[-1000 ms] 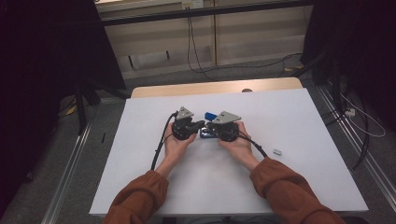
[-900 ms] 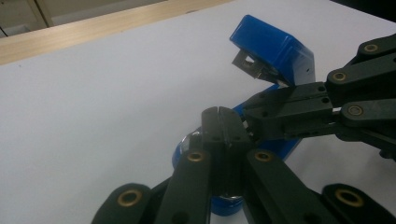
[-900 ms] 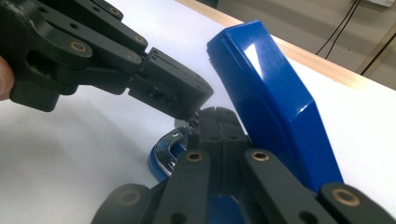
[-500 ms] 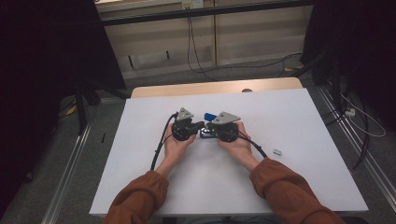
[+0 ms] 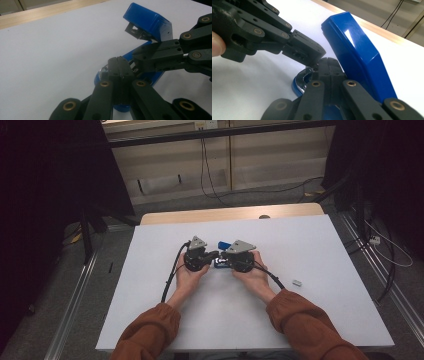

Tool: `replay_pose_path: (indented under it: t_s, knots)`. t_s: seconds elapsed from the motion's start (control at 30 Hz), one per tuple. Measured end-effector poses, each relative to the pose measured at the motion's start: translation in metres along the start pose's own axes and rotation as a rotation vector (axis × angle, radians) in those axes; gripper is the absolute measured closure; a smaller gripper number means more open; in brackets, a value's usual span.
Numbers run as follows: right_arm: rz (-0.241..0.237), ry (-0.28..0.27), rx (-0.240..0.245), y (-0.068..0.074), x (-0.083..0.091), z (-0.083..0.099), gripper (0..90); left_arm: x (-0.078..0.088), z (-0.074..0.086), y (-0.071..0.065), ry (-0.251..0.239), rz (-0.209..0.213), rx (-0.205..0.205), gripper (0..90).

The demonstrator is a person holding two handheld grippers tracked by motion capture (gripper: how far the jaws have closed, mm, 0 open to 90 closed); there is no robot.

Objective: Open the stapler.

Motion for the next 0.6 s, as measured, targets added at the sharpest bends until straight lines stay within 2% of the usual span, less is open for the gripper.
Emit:
replay_pose_path:
  t_s: [0.17, 0.4, 0.6]
  knots:
    - [0.011, -0.007, 0.003, 0.0023, -0.0041, -0.0031, 90.0, 0.0, 0.0001, 0.0001, 0.001, 0.005, 0.004, 90.0]
    - [0.025, -0.024, -0.02, 0.0016, -0.0049, -0.0079, 90.0, -0.0008, 0.0001, -0.0002, -0.003, 0.008, -0.001, 90.0]
    - [0.027, -0.026, -0.011, 0.0003, -0.0041, -0.0088, 90.0, -0.0011, 0.0002, -0.0002, -0.005, 0.009, -0.002, 90.0]
Point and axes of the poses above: each handheld gripper's, and its own axes: x roughly backward along the jaws, z roughly out of its underside, y roughly to its left, the point moved 7 cm from there along -x, roughly forward along the jaws, and after that the axes turned 14 degrees about -y, right-handed, at the moved point
